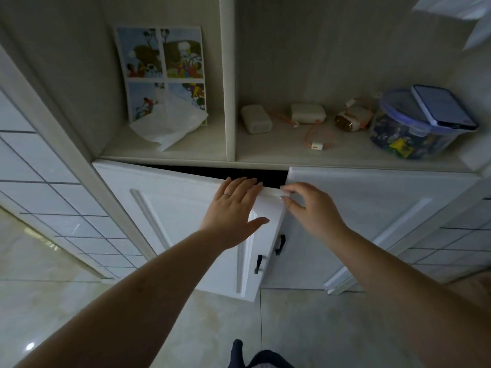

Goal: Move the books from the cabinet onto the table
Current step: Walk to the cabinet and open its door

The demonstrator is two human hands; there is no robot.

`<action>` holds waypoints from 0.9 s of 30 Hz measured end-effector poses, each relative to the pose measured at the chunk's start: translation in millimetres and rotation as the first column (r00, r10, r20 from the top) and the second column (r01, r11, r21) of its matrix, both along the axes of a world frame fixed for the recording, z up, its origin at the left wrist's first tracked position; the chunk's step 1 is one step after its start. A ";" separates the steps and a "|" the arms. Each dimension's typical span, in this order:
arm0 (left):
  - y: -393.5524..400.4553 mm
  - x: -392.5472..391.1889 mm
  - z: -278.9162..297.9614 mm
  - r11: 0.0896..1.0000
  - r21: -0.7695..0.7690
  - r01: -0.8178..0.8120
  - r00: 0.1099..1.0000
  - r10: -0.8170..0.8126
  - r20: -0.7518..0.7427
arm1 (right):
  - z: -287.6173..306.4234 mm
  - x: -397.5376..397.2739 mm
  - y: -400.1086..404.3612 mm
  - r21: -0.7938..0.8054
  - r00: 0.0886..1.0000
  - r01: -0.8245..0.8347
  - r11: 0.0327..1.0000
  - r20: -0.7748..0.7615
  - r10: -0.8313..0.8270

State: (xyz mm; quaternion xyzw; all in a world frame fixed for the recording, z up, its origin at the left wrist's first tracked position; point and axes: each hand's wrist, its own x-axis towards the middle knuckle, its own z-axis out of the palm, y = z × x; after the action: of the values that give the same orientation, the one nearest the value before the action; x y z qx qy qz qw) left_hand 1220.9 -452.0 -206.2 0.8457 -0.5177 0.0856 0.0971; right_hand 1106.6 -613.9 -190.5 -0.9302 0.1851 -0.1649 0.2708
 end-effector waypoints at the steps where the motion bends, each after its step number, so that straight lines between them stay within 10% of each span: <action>1: 6.8 -4.9 -0.1 0.999 -0.030 0.015 1.000 -0.016 -0.007 | 1.6 -3.0 5.6 0.152 1.000 0.022 0.988 -0.011 -0.020; 7: 63.7 -30.8 -4.0 0.983 -0.145 0.113 0.991 -0.122 -0.054 | 7.6 -26.8 53.5 0.665 0.989 0.063 0.744 -0.144 0.045; 21: 208.9 -81.8 0.8 0.976 -0.218 0.022 0.945 -0.092 -0.315 | 10.8 -70.2 210.5 0.891 0.940 0.125 0.436 -0.248 0.236; 27: 273.8 -89.1 9.3 0.924 -0.171 -0.343 0.631 0.092 -0.770 | -1.6 -51.1 273.0 0.955 0.905 0.133 0.266 -0.226 0.361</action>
State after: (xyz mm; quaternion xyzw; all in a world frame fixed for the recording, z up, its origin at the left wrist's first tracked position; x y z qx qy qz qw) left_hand 1131.8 -178.2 -196.8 0.8365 -0.3045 -0.1812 0.4180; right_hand 1055.5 -340.9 -192.1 -0.5998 0.2280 0.1955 0.7416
